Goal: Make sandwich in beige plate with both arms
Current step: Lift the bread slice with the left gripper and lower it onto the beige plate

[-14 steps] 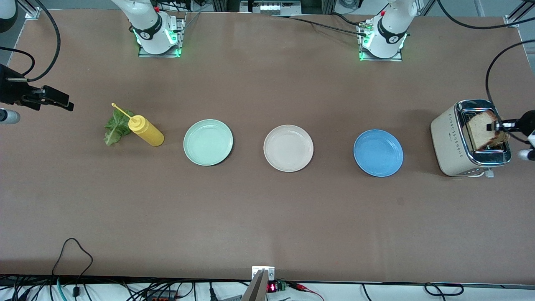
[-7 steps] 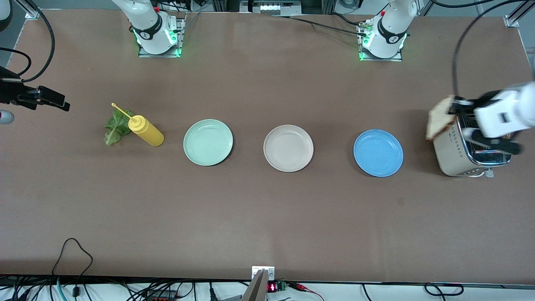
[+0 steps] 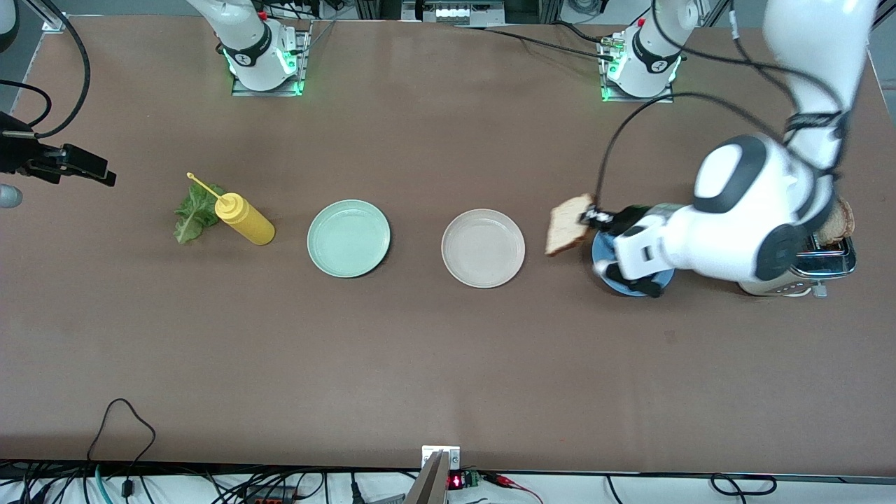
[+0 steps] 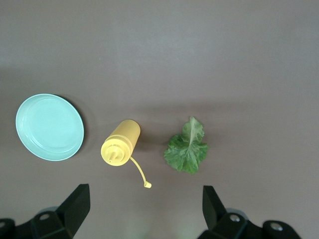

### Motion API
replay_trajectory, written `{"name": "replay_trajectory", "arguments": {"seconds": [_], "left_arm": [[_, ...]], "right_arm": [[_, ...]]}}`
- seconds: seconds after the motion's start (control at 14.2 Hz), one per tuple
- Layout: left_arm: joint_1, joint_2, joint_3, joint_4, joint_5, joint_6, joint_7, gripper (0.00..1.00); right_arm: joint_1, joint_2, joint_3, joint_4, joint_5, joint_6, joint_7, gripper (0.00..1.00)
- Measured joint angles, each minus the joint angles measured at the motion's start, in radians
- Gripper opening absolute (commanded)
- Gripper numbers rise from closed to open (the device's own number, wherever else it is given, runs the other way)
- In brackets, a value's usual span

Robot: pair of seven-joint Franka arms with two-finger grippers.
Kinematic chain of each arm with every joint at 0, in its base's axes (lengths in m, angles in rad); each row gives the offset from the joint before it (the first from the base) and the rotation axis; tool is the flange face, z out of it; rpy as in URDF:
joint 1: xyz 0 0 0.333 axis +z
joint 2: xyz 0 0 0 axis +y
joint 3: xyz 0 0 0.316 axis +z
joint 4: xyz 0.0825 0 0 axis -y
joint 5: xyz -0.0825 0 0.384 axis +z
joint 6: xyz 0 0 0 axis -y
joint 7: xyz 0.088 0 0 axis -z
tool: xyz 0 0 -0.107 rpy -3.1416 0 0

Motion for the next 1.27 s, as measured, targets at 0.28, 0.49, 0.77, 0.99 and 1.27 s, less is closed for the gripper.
{"name": "replay_trajectory", "arguments": {"seconds": [0.28,0.49,0.77,0.99,1.27], "left_arm": [[-0.045,0.015,-0.043,-0.218,-0.165,0.340,-0.006,0.01],[-0.056,0.013,-0.071,-0.311,-0.217,0.541,-0.010,0.01],[-0.055,0.020,-0.067,-0.361,-0.312,0.654,-0.014,0.01],[-0.079,0.026,-0.070,-0.393,-0.375,0.719,-0.014,0.01],[-0.105,0.037,-0.070,-0.401,-0.383,0.731,-0.016,0.01]], "right_arm": [[0.000,0.004,0.000,0.000,0.000,0.000,0.000,1.00],[0.000,0.020,0.001,0.000,0.000,0.000,0.000,1.00],[0.001,0.053,0.004,0.000,0.001,0.001,-0.003,1.00],[0.003,0.078,0.012,0.000,0.001,0.001,-0.011,1.00],[0.009,0.106,0.015,0.000,0.001,0.001,-0.018,1.00]]}}
